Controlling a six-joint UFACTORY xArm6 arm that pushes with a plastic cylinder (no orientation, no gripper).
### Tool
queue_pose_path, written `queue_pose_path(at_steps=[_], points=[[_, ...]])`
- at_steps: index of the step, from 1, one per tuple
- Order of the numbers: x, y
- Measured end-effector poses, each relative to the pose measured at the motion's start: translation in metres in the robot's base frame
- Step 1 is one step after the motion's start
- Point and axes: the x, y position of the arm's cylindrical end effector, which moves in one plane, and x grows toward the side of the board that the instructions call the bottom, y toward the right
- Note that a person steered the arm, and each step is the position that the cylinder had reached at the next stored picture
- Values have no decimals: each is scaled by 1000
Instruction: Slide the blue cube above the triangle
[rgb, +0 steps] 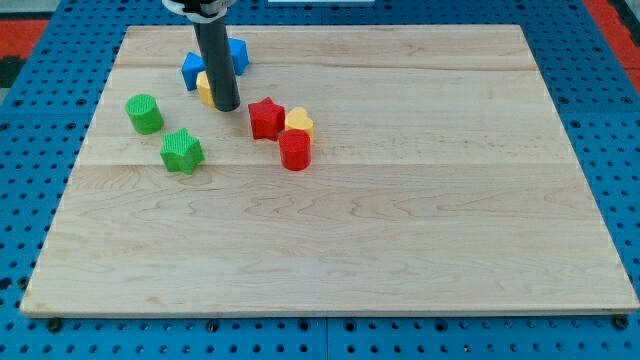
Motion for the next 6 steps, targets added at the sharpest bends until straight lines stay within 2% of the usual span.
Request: queue_pose_path(at_steps=[1, 2, 4, 6], points=[[0, 3], [-36, 38], [-90, -37], [-91, -15]])
